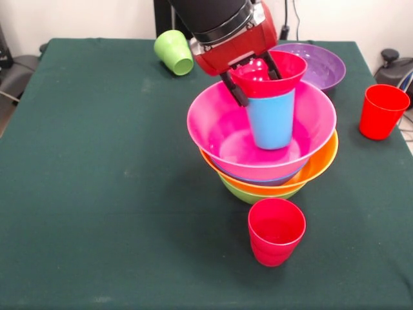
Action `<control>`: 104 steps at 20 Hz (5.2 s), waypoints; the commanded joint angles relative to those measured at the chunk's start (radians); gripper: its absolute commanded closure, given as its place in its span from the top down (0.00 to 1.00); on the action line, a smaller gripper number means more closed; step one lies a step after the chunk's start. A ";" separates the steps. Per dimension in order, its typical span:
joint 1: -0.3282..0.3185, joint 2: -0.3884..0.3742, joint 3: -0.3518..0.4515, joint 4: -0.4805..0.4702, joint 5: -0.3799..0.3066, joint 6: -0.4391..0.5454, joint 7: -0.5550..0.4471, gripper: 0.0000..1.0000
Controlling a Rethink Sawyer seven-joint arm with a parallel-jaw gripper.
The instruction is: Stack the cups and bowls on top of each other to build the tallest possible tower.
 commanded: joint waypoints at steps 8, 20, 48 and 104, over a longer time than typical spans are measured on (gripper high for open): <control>0.020 0.064 0.042 -0.111 -0.112 -0.026 -0.080 1.00; -0.002 0.029 0.081 -0.043 -0.150 -0.066 -0.056 1.00; -0.002 0.053 0.123 -0.074 -0.206 -0.053 -0.046 1.00; -0.056 0.030 0.161 -0.155 -0.283 0.099 -0.105 1.00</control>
